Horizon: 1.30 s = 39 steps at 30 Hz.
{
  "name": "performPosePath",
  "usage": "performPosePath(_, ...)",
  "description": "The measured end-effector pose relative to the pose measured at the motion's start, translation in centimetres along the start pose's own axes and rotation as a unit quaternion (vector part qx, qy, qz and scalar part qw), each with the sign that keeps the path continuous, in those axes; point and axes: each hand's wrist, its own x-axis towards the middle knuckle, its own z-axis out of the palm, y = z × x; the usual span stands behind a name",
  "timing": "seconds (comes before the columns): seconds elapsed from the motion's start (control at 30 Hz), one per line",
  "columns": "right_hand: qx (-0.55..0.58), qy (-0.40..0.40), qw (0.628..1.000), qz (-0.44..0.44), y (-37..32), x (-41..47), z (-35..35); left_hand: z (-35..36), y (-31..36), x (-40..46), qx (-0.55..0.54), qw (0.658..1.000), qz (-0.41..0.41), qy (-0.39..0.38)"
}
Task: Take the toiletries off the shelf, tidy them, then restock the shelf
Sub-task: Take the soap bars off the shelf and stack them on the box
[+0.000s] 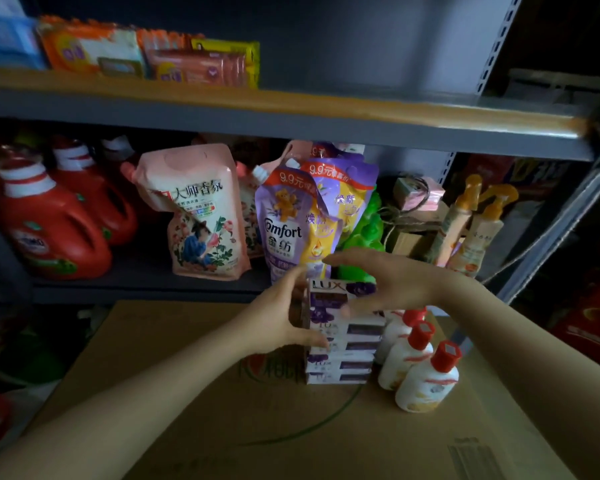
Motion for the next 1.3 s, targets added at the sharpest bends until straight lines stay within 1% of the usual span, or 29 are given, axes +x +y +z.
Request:
performPosePath(0.07,0.027,0.097,0.994,-0.042,-0.8,0.8,-1.8,-2.1,1.0,0.1,-0.002,0.999,0.021,0.028)
performPosePath(0.1,0.037,0.146,0.986,-0.067,-1.4,1.3,-2.7,-3.5,1.7,0.2,0.002,0.998,0.033,0.06)
performPosePath(0.17,0.056,0.224,0.967,-0.11,-2.6,2.5,-4.7,-6.8,3.0,0.2,0.035,0.984,0.063,0.16)
performPosePath(0.2,0.064,0.253,0.957,-0.124,-3.2,3.1,-5.6,-8.7,3.8,0.3,0.067,0.97,0.084,0.217)
performPosePath(0.27,0.073,0.303,0.94,-0.14,-4.5,4.5,-7.4,-12.5,5.2,0.3,0.15,0.93,0.117,0.313)
performPosePath(0.33,0.074,0.347,0.921,-0.159,-5.9,6.0,-8.9,-16.2,6.2,0.0,0.249,0.889,0.119,0.365)
performPosePath(0.4,0.061,0.386,0.903,-0.178,-7.5,7.7,-10.1,-19.5,6.3,-0.5,0.358,0.844,0.089,0.39)
performPosePath(0.47,0.041,0.412,0.891,-0.184,-9.0,9.5,-11.0,-22.2,5.7,-0.8,0.443,0.806,0.049,0.39)
performPosePath(0.5,0.028,0.418,0.889,-0.183,-9.7,10.5,-11.2,-23.4,5.3,-1.0,0.473,0.794,0.033,0.381)
performPosePath(0.6,-0.013,0.409,0.896,-0.174,-12.0,14.0,-12.0,-26.1,3.9,-1.1,0.521,0.777,0.001,0.352)
performPosePath(0.67,-0.055,0.382,0.908,-0.163,-13.3,16.4,-12.4,-27.5,3.1,-0.8,0.53,0.775,0.005,0.344)
performPosePath(0.73,-0.102,0.357,0.916,-0.154,-14.5,18.7,-12.8,-28.8,2.3,-0.3,0.524,0.783,0.022,0.334)
performPosePath(0.83,-0.154,0.35,0.917,-0.113,-15.6,20.8,-13.1,-30.1,1.5,0.7,0.521,0.794,0.053,0.307)
performPosePath(0.9,-0.145,0.346,0.923,-0.084,-16.1,21.0,-13.0,-30.6,0.9,1.3,0.51,0.805,0.076,0.294)
performPosePath(0.97,-0.11,0.351,0.927,-0.072,-16.5,20.8,-13.1,-31.1,0.5,1.7,0.486,0.814,0.101,0.3)
performPosePath(1.03,-0.089,0.362,0.926,-0.053,-16.5,20.3,-13.5,-31.2,0.0,1.9,0.475,0.816,0.124,0.304)
performPosePath(1.17,-0.078,0.352,0.932,0.032,-15.4,19.2,-14.6,-31.3,-0.8,2.5,0.468,0.811,0.164,0.312)
performPosePath(1.3,-0.019,0.332,0.938,0.095,-15.2,18.7,-14.9,-31.5,-1.3,2.6,0.473,0.78,0.222,0.345)
